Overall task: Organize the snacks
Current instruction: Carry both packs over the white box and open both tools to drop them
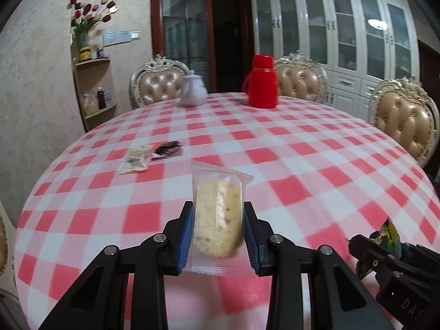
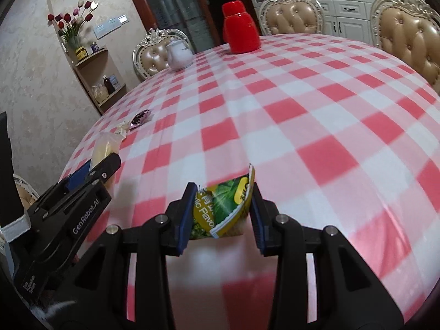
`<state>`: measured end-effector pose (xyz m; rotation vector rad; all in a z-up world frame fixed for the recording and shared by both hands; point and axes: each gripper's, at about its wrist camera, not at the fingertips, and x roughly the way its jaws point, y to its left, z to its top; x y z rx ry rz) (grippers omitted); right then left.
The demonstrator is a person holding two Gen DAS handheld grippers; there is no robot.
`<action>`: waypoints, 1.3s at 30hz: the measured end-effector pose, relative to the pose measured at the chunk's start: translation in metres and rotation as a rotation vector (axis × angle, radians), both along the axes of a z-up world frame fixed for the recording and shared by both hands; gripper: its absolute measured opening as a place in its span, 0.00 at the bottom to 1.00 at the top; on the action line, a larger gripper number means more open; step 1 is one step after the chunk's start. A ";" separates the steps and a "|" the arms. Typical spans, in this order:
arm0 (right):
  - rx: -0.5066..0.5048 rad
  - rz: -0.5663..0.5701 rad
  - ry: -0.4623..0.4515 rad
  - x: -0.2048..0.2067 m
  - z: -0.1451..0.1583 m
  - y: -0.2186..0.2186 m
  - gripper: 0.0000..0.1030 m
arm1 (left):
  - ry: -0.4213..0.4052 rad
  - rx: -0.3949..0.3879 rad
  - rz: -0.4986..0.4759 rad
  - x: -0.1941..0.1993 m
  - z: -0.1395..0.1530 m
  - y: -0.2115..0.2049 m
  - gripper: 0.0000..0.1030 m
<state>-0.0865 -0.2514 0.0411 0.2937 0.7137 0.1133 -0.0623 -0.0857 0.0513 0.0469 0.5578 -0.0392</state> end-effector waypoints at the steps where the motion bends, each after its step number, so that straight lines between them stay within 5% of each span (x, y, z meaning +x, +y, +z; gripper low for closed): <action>1: -0.005 -0.005 -0.007 -0.006 0.003 -0.004 0.40 | 0.002 -0.006 -0.013 -0.003 -0.001 -0.004 0.34; 9: -0.064 -0.087 -0.074 -0.057 0.030 -0.049 0.40 | -0.026 -0.001 -0.182 -0.048 0.005 -0.070 0.34; 31: -0.106 -0.404 -0.015 -0.161 0.029 -0.212 0.40 | 0.013 0.078 -0.595 -0.142 0.001 -0.230 0.34; 35: -0.151 -0.459 0.023 -0.175 0.027 -0.238 0.40 | 0.100 0.024 -0.698 -0.151 -0.001 -0.252 0.34; 39: -0.175 -0.516 0.074 -0.187 0.021 -0.264 0.40 | 0.233 -0.115 -0.852 -0.156 -0.005 -0.267 0.34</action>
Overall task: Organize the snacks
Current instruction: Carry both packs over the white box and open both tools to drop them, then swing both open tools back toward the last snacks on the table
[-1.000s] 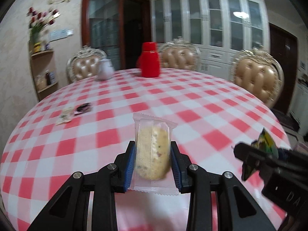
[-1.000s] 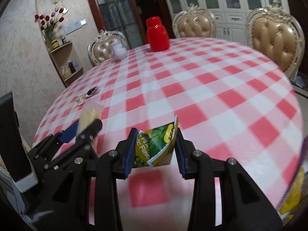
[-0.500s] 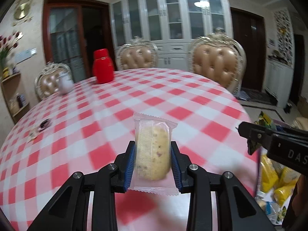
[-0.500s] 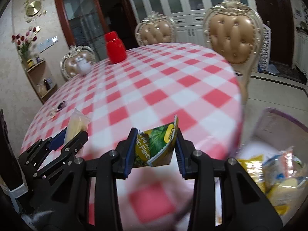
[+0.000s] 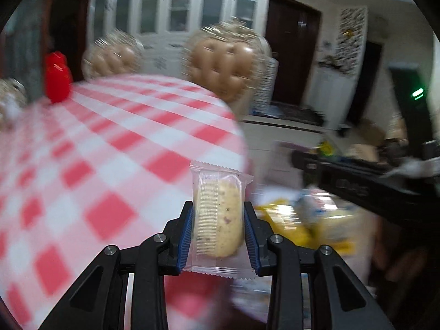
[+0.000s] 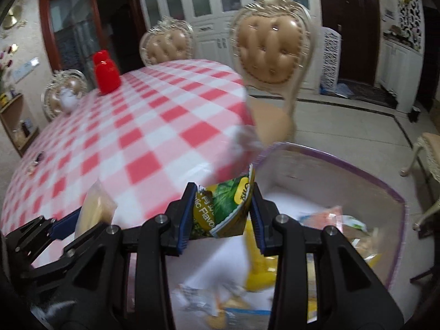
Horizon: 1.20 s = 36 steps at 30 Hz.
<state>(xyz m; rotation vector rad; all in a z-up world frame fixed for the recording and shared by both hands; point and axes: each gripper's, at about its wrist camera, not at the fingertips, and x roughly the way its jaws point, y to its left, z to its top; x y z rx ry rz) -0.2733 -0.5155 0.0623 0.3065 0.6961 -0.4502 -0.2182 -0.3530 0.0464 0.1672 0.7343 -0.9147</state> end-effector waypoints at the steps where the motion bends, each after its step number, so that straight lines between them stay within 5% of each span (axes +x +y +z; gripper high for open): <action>1: -0.007 -0.017 0.017 -0.003 -0.002 -0.007 0.40 | 0.046 -0.023 -0.043 -0.001 -0.002 -0.004 0.34; 7: -0.047 -0.111 0.153 -0.009 -0.016 -0.034 0.46 | 0.168 -0.049 -0.245 -0.018 -0.018 -0.031 0.38; 9: -0.037 -0.190 0.158 -0.014 -0.015 -0.040 0.57 | 0.177 -0.046 -0.261 -0.020 -0.022 -0.031 0.59; 11: -0.024 -0.215 0.108 -0.017 -0.006 -0.038 0.64 | 0.149 -0.051 -0.247 -0.017 -0.018 -0.022 0.68; 15: -0.028 -0.141 0.004 -0.003 0.016 -0.001 0.67 | -0.034 -0.044 -0.129 0.006 0.002 0.018 0.71; 19: 0.001 0.076 -0.060 0.041 0.022 0.072 0.75 | -0.151 -0.025 0.109 0.059 0.012 0.081 0.79; 27: 0.018 0.517 -0.035 0.157 0.002 0.236 0.75 | -0.182 0.002 0.758 0.208 0.021 0.278 0.81; 33: 0.054 0.727 -0.016 0.275 -0.012 0.336 0.75 | -0.024 -0.206 1.170 0.300 0.013 0.440 0.82; 36: 0.074 0.772 0.028 0.330 -0.024 0.379 0.75 | -0.014 -0.171 1.301 0.332 -0.001 0.487 0.82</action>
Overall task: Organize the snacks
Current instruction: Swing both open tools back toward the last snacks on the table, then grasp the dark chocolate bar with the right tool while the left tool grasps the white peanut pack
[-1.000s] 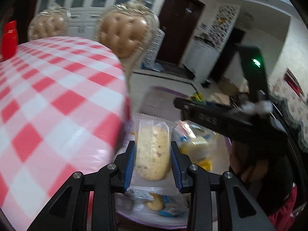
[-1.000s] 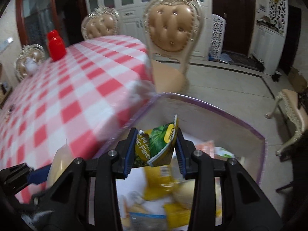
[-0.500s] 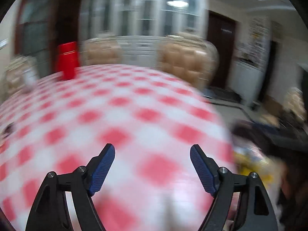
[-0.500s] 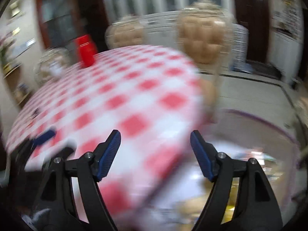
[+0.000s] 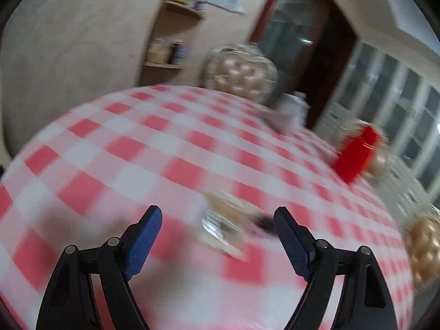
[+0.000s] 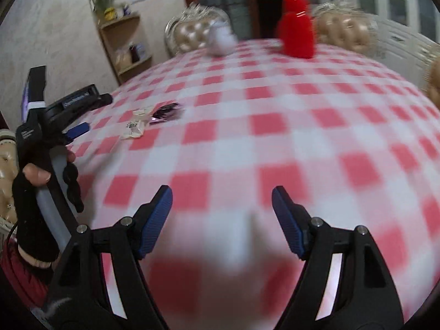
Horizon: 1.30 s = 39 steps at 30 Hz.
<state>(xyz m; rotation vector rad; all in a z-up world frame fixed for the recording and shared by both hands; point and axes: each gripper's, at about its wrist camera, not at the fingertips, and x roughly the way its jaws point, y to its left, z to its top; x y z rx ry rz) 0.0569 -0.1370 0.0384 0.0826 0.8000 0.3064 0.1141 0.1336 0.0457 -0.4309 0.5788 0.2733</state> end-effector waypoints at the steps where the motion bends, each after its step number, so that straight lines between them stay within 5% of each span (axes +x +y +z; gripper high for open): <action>1: 0.011 0.005 0.009 0.017 -0.002 0.009 0.75 | 0.018 0.043 0.004 0.009 -0.005 0.004 0.82; 4: 0.042 -0.007 0.029 0.071 -0.009 0.039 0.75 | 0.093 0.202 -0.039 0.034 -0.013 0.007 0.82; 6: 0.067 -0.003 0.058 0.102 -0.013 0.056 0.75 | 0.111 0.239 -0.024 0.039 -0.014 0.014 0.82; 10: 0.130 -0.022 0.148 0.156 -0.025 0.082 0.75 | 0.090 0.113 0.006 0.034 -0.012 0.042 0.82; 15: 0.018 -0.025 0.114 0.180 -0.026 0.115 0.73 | 0.095 0.078 0.036 0.028 -0.012 0.046 0.82; 18: -0.127 0.024 0.084 0.175 -0.027 0.139 0.67 | 0.096 0.078 0.024 0.029 -0.013 0.044 0.82; 20: -0.140 0.078 0.072 0.168 -0.026 0.145 0.52 | 0.098 0.085 0.012 0.030 -0.013 0.041 0.82; 24: -0.129 0.145 0.061 0.141 -0.022 0.135 0.42 | 0.087 0.085 -0.023 0.029 -0.013 0.036 0.82; 25: -0.126 0.149 0.050 0.130 -0.020 0.127 0.31 | 0.083 0.082 -0.033 0.030 -0.013 0.035 0.82; 30: -0.105 0.147 0.050 0.094 -0.018 0.081 0.31 | 0.128 0.038 -0.195 0.040 -0.016 0.010 0.82; 34: -0.063 0.196 0.051 0.072 -0.020 0.050 0.31 | 0.199 0.125 -0.258 0.052 -0.023 -0.018 0.82; 36: -0.065 0.215 0.044 0.070 -0.017 0.045 0.37 | 0.239 0.183 -0.244 0.061 -0.030 -0.026 0.82; 39: -0.036 0.147 0.019 0.071 -0.003 0.029 0.50 | 0.262 0.154 -0.274 0.073 -0.037 -0.028 0.83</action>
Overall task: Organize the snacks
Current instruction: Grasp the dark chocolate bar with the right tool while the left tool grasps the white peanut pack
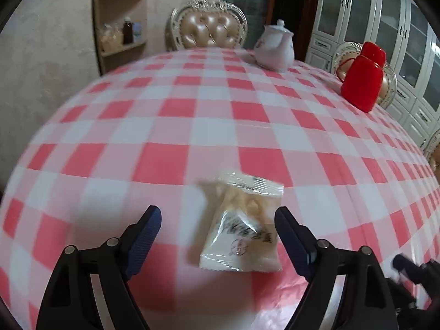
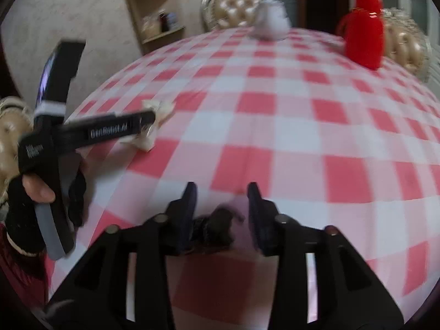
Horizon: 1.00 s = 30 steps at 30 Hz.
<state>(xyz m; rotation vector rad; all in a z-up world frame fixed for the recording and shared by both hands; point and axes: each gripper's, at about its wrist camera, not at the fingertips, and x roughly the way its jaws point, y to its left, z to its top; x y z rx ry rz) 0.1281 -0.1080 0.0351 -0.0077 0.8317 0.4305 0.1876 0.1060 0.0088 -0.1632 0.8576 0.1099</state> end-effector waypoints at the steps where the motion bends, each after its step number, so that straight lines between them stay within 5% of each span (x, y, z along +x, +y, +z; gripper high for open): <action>1: 0.024 -0.017 -0.003 -0.001 0.004 -0.006 0.60 | 0.006 -0.001 -0.010 0.003 -0.001 -0.001 0.83; 2: 0.046 -0.047 -0.007 -0.003 0.008 -0.014 0.69 | 0.002 0.008 -0.018 0.004 -0.001 -0.003 0.83; 7: 0.031 -0.191 0.058 -0.023 0.014 -0.040 0.71 | 0.020 0.010 -0.061 0.014 -0.004 -0.009 0.83; 12: 0.025 -0.138 0.167 -0.050 -0.013 -0.015 0.70 | 0.034 0.023 -0.095 0.014 -0.006 -0.016 0.83; 21: -0.001 -0.169 0.100 -0.024 -0.018 0.036 0.71 | 0.043 0.019 -0.104 0.016 -0.006 -0.017 0.83; 25: -0.112 -0.167 0.065 -0.012 -0.024 0.055 0.67 | 0.039 0.008 -0.104 0.015 -0.006 -0.017 0.82; 26: -0.134 -0.162 0.060 -0.011 -0.024 0.058 0.64 | 0.035 0.001 -0.103 0.015 -0.006 -0.016 0.80; 27: -0.147 -0.159 0.055 -0.011 -0.024 0.059 0.59 | 0.030 -0.004 -0.104 0.014 -0.006 -0.015 0.68; 29: -0.154 -0.144 0.044 -0.013 -0.023 0.056 0.26 | 0.022 0.017 -0.115 0.013 -0.004 -0.015 0.45; 30: -0.153 -0.136 0.042 -0.014 -0.023 0.054 0.25 | 0.026 0.038 -0.131 0.012 -0.004 -0.016 0.43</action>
